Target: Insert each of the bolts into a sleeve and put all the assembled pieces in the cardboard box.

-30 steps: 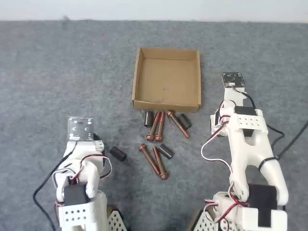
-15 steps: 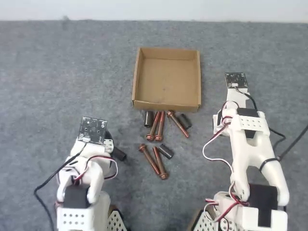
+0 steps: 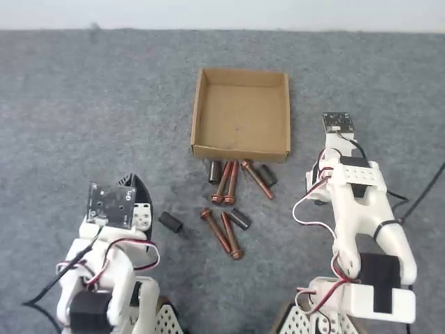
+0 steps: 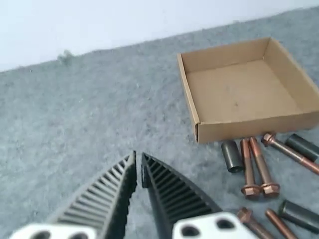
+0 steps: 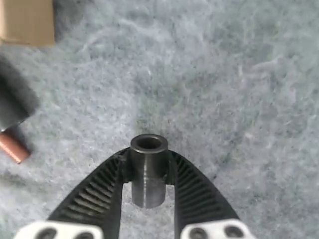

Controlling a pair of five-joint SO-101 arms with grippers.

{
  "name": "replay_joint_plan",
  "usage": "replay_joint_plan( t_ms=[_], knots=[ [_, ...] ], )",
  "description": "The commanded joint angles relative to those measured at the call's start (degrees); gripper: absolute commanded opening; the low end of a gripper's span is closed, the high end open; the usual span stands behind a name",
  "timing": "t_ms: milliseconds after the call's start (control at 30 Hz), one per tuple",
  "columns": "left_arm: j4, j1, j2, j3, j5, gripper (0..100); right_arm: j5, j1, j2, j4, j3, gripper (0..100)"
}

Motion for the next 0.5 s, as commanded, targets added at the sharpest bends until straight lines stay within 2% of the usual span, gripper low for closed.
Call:
replay_joint_plan(
  t_ms=[0, 200, 300, 467],
  knots=[
    [1.93, 0.0, 10.55, -7.78, 1.14, 2, 1.49, 0.75, -0.48, -0.84, -2.29, 0.7],
    [11.87, 0.44, 34.9, -24.75, 1.14, 2, 1.49, 0.75, -0.48, -0.92, -2.29, 0.7],
    [12.84, 0.44, 45.45, -29.32, 1.49, 2, 1.49, 0.75, -0.48, -0.92, -2.29, 0.7],
    [12.84, 3.52, 58.99, -33.8, 8.09, 2, 1.49, 0.75, -0.4, -1.01, -2.29, 0.7]
  ],
)
